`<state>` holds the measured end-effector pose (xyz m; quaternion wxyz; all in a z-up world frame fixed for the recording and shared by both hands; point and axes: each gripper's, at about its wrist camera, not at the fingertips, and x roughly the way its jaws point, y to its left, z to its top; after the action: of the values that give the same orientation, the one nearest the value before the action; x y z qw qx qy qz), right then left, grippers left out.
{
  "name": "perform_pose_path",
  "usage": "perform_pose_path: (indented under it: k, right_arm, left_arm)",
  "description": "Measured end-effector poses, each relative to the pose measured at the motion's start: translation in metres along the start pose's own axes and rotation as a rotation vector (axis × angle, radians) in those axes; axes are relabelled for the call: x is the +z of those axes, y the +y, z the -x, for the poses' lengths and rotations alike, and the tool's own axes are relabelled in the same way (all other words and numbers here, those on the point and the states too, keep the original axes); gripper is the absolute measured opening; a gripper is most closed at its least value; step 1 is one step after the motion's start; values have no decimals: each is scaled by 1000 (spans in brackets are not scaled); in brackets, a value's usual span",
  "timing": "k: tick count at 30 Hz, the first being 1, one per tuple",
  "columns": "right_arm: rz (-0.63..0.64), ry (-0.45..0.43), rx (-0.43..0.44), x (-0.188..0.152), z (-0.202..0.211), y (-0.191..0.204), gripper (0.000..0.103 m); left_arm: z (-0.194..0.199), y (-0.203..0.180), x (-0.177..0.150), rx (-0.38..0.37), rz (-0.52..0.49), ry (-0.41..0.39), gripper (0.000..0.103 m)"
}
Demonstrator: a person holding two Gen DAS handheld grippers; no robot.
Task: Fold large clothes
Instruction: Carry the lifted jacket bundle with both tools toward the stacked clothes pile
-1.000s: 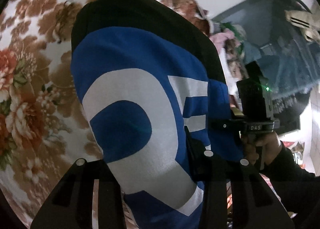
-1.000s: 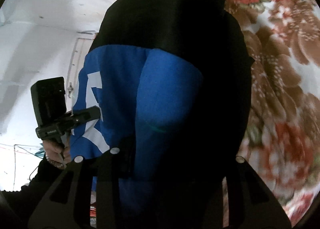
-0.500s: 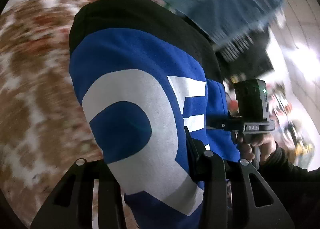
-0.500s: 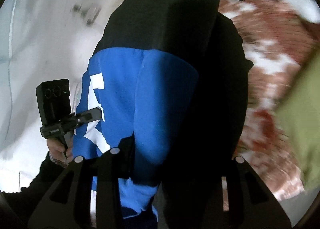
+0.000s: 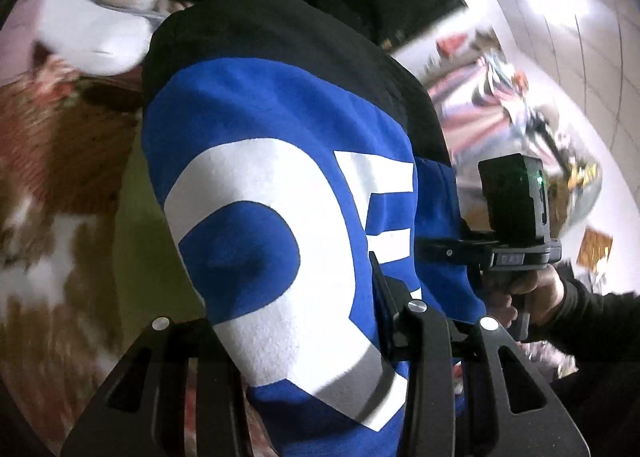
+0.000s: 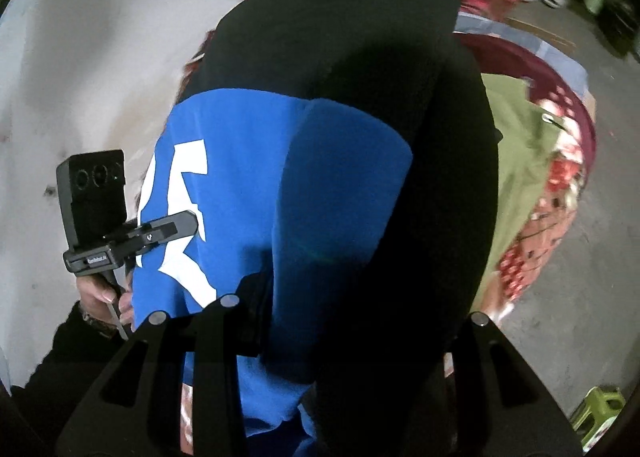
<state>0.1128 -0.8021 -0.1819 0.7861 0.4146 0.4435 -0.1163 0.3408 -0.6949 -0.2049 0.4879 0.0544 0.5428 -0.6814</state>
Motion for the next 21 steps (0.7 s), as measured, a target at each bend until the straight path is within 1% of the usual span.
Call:
perform_pose_path:
  k: [2, 4, 7, 9, 10, 12, 13, 14, 16, 17, 19, 20, 21]
  right_arm:
    - [-44, -29, -6, 1, -10, -31, 38]
    - [-80, -46, -16, -1, -24, -51, 38]
    - [-101, -33, -24, -5, -46, -73, 38]
    - [-128, -10, -18, -8, -63, -84, 38]
    - [-129, -3, -23, -11, -70, -83, 38]
    - [-105, 3, -36, -14, -78, -85, 38]
    - [-84, 6, -44, -17, -83, -84, 38]
    - [-69, 7, -46, -9, -84, -96, 38]
    - [-31, 14, -50, -5, -87, -101, 42]
    - [-17, 20, -51, -5, -86, -103, 44]
    - [-20, 23, -72, -4, -77, -110, 57]
    - [-18, 23, -78, -5, -60, -107, 59]
    - [-2, 29, -106, -4, -53, -109, 62]
  left_arm:
    - [-30, 16, 14, -8, -33, 42, 38]
    - [-53, 26, 22, -9, -48, 82, 38]
    - [-84, 42, 32, 34, -76, 160, 39]
    - [-102, 55, 32, 69, -77, 210, 40]
    - [-109, 62, 29, 84, -76, 233, 42]
    - [-115, 74, 22, 100, -68, 257, 46]
    - [-115, 79, 20, 104, -64, 256, 53]
    - [-114, 79, 19, 114, -66, 254, 62]
    - [-112, 83, 12, 147, -86, 256, 70]
    - [-112, 83, 11, 157, -93, 261, 74]
    - [-106, 79, 9, 210, -126, 254, 82]
    - [-100, 78, 7, 216, -135, 251, 82]
    - [-94, 74, 5, 232, -145, 243, 84]
